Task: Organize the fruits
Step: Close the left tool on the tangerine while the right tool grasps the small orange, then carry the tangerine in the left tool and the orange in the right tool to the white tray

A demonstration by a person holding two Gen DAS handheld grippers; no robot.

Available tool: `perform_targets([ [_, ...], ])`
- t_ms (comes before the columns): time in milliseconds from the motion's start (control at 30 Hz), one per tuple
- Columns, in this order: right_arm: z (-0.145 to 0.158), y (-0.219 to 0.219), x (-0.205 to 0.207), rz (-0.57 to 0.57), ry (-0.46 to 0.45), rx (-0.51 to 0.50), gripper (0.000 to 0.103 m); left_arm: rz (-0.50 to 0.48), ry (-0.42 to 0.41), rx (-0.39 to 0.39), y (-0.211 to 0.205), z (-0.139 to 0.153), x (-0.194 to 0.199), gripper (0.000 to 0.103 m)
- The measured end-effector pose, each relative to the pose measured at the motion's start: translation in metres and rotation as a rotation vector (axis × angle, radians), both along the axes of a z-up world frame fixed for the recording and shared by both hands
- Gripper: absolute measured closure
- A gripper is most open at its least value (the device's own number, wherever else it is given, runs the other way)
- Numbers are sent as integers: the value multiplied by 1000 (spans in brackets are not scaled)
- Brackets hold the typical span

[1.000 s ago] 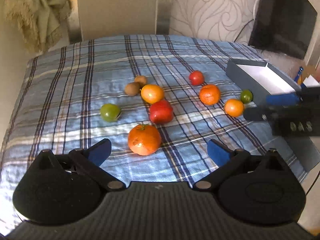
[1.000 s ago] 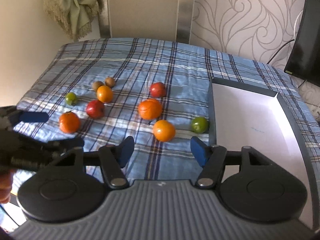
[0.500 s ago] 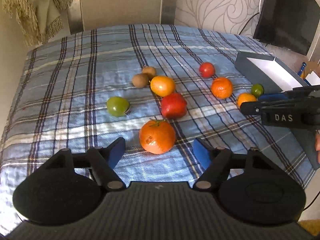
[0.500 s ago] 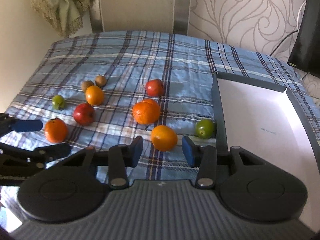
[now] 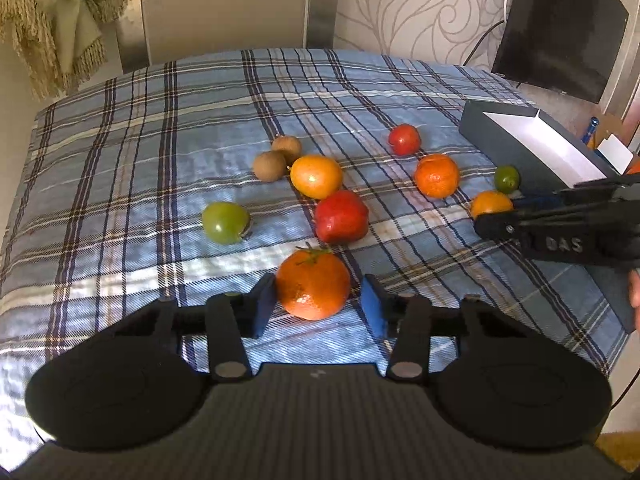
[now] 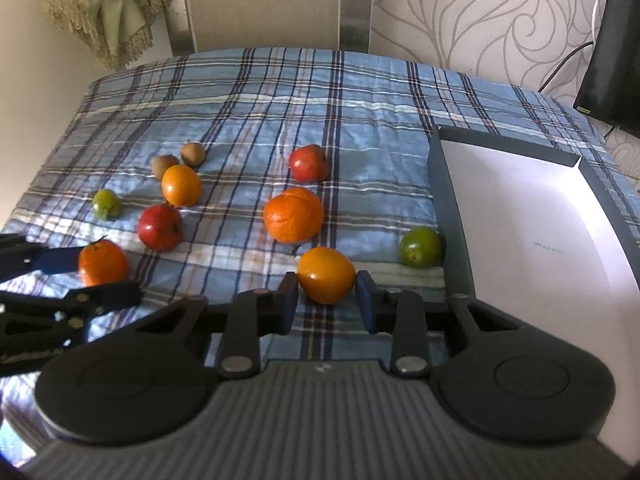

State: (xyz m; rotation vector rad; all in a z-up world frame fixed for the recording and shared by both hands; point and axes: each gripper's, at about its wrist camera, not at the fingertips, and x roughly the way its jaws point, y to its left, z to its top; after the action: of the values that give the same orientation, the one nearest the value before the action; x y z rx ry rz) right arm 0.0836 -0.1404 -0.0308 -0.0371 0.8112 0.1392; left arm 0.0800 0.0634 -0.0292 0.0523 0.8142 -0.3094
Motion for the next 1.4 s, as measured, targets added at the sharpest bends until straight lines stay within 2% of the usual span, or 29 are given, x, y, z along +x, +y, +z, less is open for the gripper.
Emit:
perform_targets([
  [33, 1, 0, -3, 6, 3, 6, 69, 6, -1, 1, 0, 0, 0, 58],
  [267, 26, -4, -29, 62, -6, 63, 69, 39, 20, -24, 3, 4, -2, 59],
  [467, 52, -11, -53, 95, -54, 88, 69, 57, -16, -18, -3, 16, -15, 59],
  [667, 52, -15, -70, 119, -45, 104, 69, 61, -33, -11, -12, 24, -31, 59],
  [1033, 62, -33, -98, 121, -83, 145, 69, 56, -71, -3, -28, 45, -54, 59],
  [1400, 70, -54, -115, 85, -133, 160, 69, -18, -116, 11, -65, 68, -62, 59],
])
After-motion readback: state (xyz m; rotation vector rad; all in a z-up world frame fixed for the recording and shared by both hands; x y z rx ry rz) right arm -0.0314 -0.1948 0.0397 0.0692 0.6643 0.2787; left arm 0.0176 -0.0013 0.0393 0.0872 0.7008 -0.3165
